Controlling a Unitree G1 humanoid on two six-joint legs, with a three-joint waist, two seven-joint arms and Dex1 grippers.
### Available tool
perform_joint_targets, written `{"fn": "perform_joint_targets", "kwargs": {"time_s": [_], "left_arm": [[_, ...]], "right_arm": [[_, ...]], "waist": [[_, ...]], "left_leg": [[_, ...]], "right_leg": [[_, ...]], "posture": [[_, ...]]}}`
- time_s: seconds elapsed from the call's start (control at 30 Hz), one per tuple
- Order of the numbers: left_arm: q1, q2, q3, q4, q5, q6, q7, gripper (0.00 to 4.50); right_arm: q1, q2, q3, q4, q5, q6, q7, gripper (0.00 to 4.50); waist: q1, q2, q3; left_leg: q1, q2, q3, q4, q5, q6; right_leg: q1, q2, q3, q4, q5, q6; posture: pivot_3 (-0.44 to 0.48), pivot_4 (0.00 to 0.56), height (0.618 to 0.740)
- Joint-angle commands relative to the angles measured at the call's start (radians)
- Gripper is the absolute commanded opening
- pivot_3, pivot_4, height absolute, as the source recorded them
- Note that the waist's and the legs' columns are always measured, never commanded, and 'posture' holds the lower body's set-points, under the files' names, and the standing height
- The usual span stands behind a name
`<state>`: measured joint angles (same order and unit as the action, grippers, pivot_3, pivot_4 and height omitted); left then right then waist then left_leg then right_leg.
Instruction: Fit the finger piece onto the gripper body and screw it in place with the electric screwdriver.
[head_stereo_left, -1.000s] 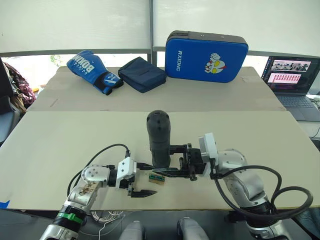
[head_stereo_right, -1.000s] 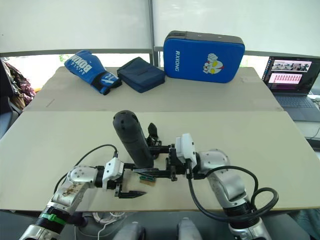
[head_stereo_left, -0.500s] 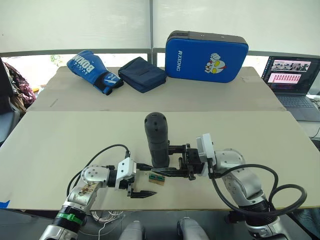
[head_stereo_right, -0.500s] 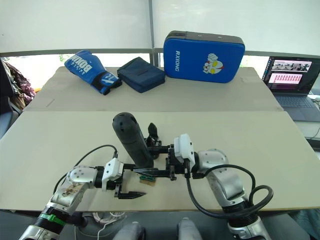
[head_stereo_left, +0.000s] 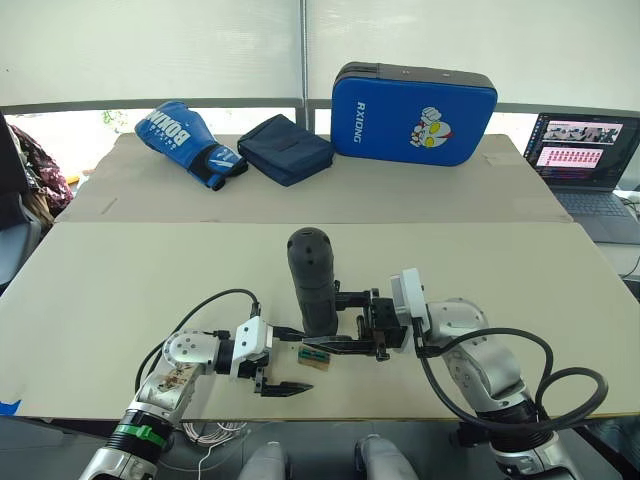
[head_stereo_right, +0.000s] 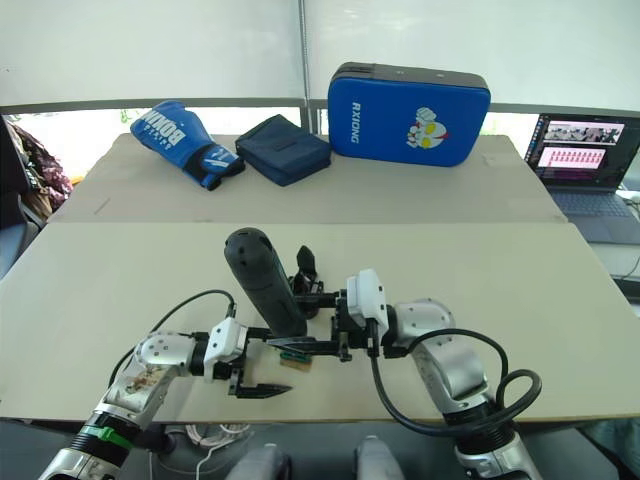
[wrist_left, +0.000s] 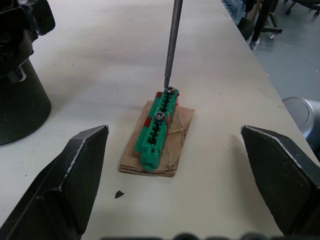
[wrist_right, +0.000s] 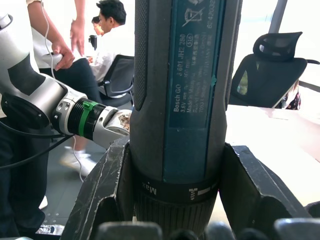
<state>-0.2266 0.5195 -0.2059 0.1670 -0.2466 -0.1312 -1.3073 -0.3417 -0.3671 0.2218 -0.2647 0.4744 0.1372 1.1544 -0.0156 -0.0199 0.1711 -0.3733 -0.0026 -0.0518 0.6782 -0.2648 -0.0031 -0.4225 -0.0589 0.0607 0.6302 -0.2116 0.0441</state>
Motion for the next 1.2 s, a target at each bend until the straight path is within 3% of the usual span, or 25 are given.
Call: {"fn": "perform_joint_targets", "kwargs": {"time_s": [0.03,1.2], "left_arm": [[0.012,0.004,-0.007,0.041,0.011,-0.011,-0.002,4.50],[0.009,-0.020,-0.025,0.065,0.021,-0.017,0.011,4.50]], "right_arm": [[-0.020,0.012,-0.008,-0.042,0.020,-0.036,0.001,1.94],[-0.006,-0.003,0.006,-0.058,0.027,-0.012,0.007,1.94]], "waist": [[0.000,0.000,0.000],[0.003,0.003,-0.002]], "left_leg": [[0.000,0.000,0.000,0.000,0.000,0.000],[0.002,0.000,0.000,0.000,0.000,0.000]], "right_leg": [[0.000,0.000,0.000,0.000,0.000,0.000],[0.002,0.000,0.000,0.000,0.000,0.000]], "posture": [[0.000,0.150,0.740],[0.000,0.150,0.740]]}}
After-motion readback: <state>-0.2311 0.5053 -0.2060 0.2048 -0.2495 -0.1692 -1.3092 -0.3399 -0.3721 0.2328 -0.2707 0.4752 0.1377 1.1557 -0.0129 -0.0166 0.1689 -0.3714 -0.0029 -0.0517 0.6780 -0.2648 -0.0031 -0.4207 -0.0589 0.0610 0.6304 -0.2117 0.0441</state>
